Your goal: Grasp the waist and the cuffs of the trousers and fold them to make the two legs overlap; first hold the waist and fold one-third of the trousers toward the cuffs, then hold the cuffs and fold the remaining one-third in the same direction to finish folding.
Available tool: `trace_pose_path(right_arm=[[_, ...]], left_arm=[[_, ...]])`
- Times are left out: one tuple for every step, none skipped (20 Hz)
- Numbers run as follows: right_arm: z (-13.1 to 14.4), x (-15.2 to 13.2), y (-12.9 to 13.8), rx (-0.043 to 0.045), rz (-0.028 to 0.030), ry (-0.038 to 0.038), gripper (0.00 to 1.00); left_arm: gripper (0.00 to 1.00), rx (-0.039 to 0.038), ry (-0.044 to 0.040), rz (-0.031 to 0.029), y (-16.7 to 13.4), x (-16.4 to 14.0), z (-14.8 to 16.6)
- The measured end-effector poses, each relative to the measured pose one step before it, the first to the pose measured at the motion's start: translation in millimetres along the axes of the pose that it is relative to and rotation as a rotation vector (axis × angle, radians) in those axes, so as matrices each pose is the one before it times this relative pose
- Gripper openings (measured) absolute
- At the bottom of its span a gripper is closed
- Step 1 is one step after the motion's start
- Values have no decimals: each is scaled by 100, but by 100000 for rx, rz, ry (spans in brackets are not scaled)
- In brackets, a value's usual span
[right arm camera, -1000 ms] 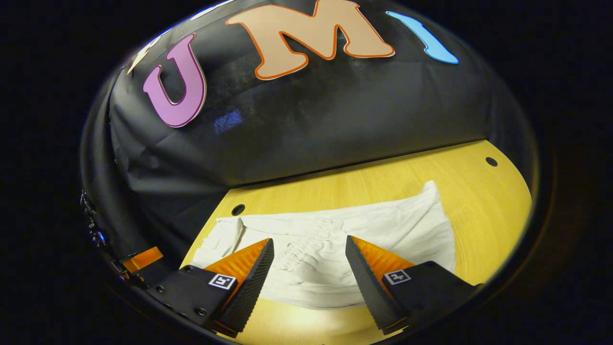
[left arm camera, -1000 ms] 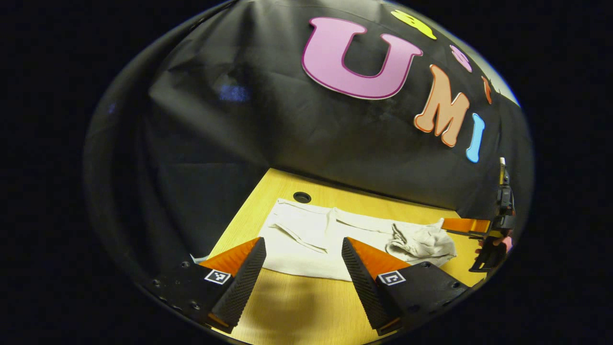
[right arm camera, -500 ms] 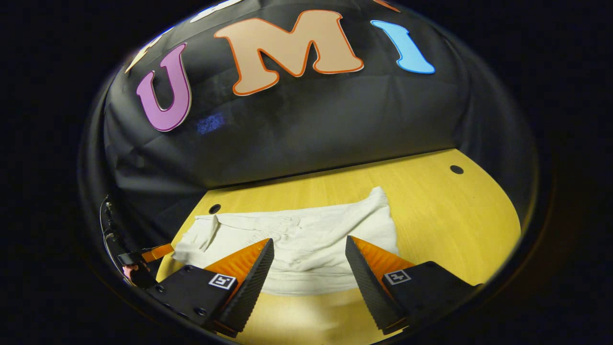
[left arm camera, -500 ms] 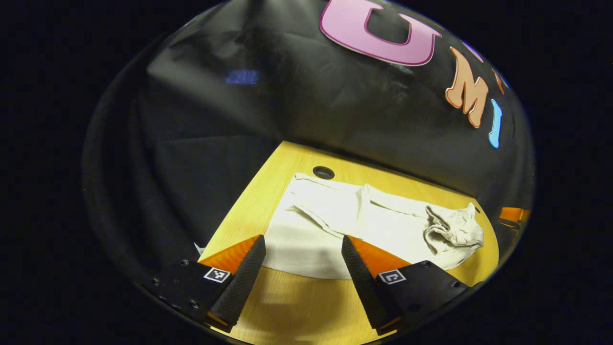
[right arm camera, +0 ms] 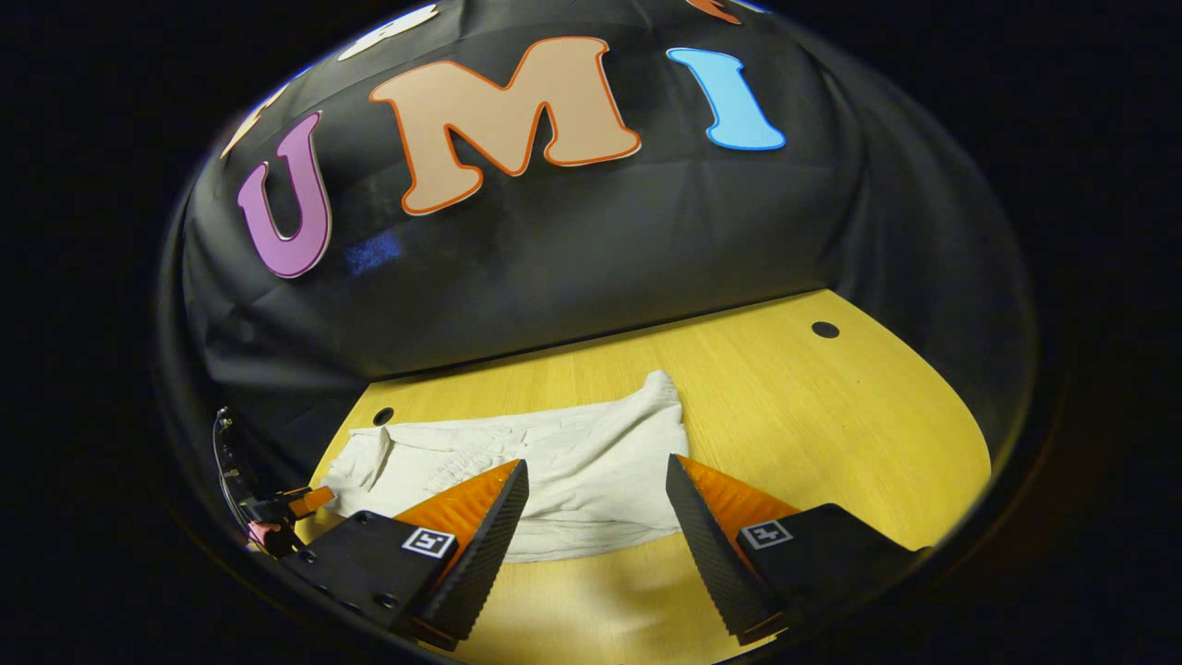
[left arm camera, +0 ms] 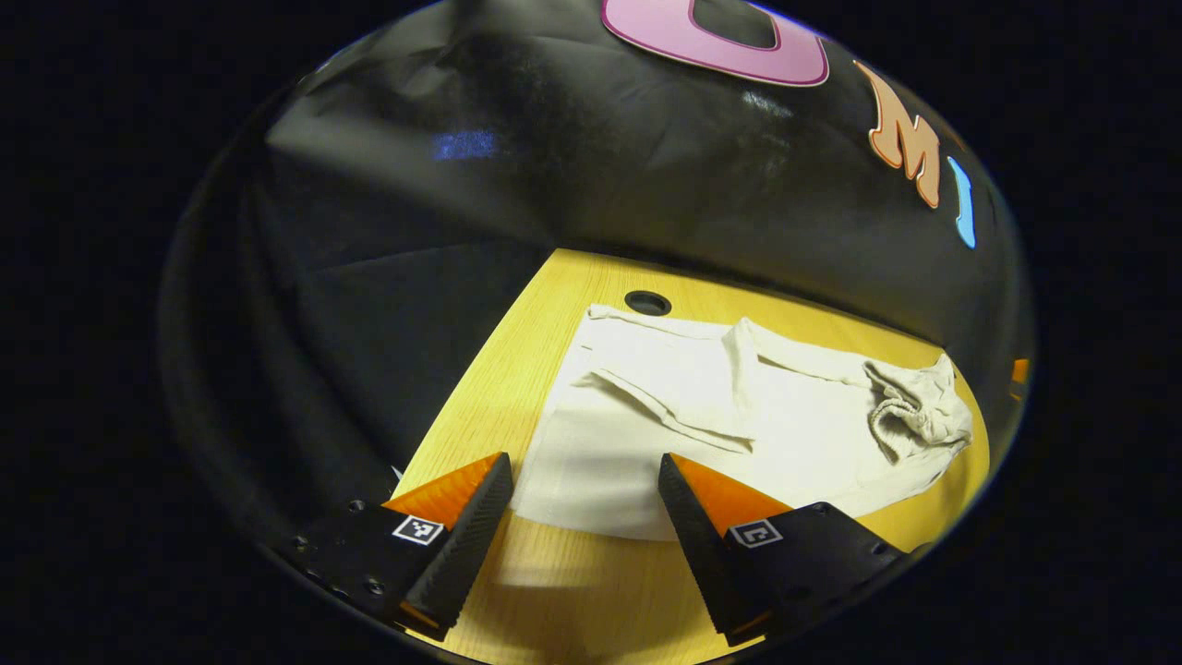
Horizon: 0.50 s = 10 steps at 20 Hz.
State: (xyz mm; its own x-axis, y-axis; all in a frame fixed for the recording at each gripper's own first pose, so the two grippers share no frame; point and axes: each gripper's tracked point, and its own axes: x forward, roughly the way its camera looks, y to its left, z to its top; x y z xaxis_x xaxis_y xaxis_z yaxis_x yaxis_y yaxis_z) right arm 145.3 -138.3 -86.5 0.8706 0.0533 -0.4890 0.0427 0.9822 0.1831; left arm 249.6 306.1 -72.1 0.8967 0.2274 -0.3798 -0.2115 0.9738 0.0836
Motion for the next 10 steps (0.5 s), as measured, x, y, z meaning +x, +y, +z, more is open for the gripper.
trace_pose_path(right_arm=[[300, -168, -472, 405, -898, -537, 96], [78, 94, -257, 544, -902, -157, 96], [108, -43, -269, 524, -656, 149, 92], [18, -26, -116, 565, -593, -147, 92], [95, -120, -248, 516, -407, -291, 96], [-74, -104, -135, 360, -411, -145, 96], [-68, 54, -227, 297, -349, 162, 96], [-167, -87, -114, 261, -105, 553, 92], [-127, -51, -105, 332, 166, 660, 92], [-231, -129, 108, 266, 278, 579, 92]], left_arm=[[96, 801, 858, 743, 107, 175, -348], [96, 1066, -415, 451, -51, 115, 79], [97, 597, -424, -59, 26, 143, 15], [95, 274, 141, 253, -40, 48, -45], [96, 795, 523, 987, 124, -44, -149], [95, 1311, 321, 627, 51, 114, -50], [95, 962, 633, 1352, -8, 107, -210], [95, 1014, 274, 1367, 79, -33, -27], [95, -304, -1253, 439, -32, 315, 231], [93, -429, 0, 77, 1, -217, 28]])
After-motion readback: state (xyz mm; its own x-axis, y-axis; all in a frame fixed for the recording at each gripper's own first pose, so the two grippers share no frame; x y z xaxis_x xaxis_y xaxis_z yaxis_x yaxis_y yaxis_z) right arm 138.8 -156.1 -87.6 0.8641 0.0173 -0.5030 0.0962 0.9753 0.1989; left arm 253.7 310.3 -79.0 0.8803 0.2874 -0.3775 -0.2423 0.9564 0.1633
